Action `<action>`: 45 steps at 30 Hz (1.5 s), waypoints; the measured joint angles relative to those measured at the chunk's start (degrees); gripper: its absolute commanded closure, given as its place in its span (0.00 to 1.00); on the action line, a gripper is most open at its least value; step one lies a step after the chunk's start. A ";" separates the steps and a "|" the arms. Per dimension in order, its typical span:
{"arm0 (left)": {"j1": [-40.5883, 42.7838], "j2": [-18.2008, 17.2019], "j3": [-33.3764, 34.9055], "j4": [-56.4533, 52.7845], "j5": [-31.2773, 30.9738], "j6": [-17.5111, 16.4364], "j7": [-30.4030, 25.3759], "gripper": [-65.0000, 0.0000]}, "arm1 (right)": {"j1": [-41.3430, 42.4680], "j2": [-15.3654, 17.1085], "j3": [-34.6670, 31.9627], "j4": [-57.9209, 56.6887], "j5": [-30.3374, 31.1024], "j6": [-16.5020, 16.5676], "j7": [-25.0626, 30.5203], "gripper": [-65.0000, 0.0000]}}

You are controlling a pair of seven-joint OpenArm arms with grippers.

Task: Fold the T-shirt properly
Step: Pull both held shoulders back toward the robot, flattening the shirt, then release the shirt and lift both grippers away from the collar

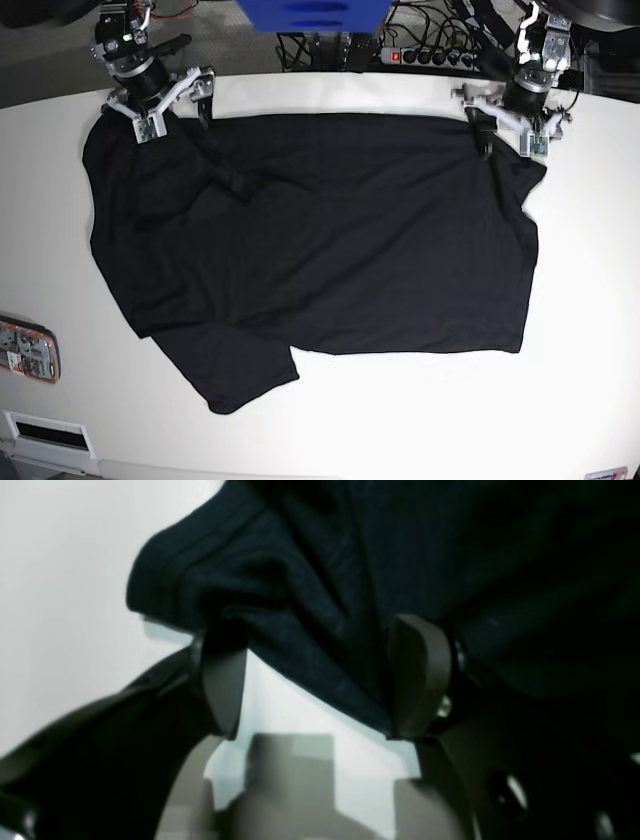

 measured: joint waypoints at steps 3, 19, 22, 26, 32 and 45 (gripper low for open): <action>1.01 0.07 -0.59 0.68 -0.02 0.07 0.57 0.35 | -1.95 -0.17 0.00 2.32 -0.28 0.15 -2.19 0.05; 6.60 1.03 -0.68 1.20 -0.09 0.81 -4.61 0.35 | -5.49 -0.46 -0.07 4.20 -2.01 0.37 -2.69 0.05; 6.78 1.03 -0.74 2.99 -0.13 1.25 -0.96 0.35 | -5.49 -0.48 -0.07 4.52 -2.01 0.39 -3.39 0.05; 6.45 1.20 -2.01 3.37 0.00 0.52 1.01 0.35 | -5.49 -0.48 -0.07 4.52 -2.01 0.37 -3.34 0.05; 5.05 1.57 -4.92 9.60 0.13 0.57 16.90 0.35 | 1.14 -1.46 -2.34 5.51 -3.89 1.55 -8.50 0.05; 8.98 3.80 -8.61 16.02 1.01 0.50 25.66 0.35 | 3.67 -1.73 -6.47 8.26 -6.84 0.46 -11.52 0.05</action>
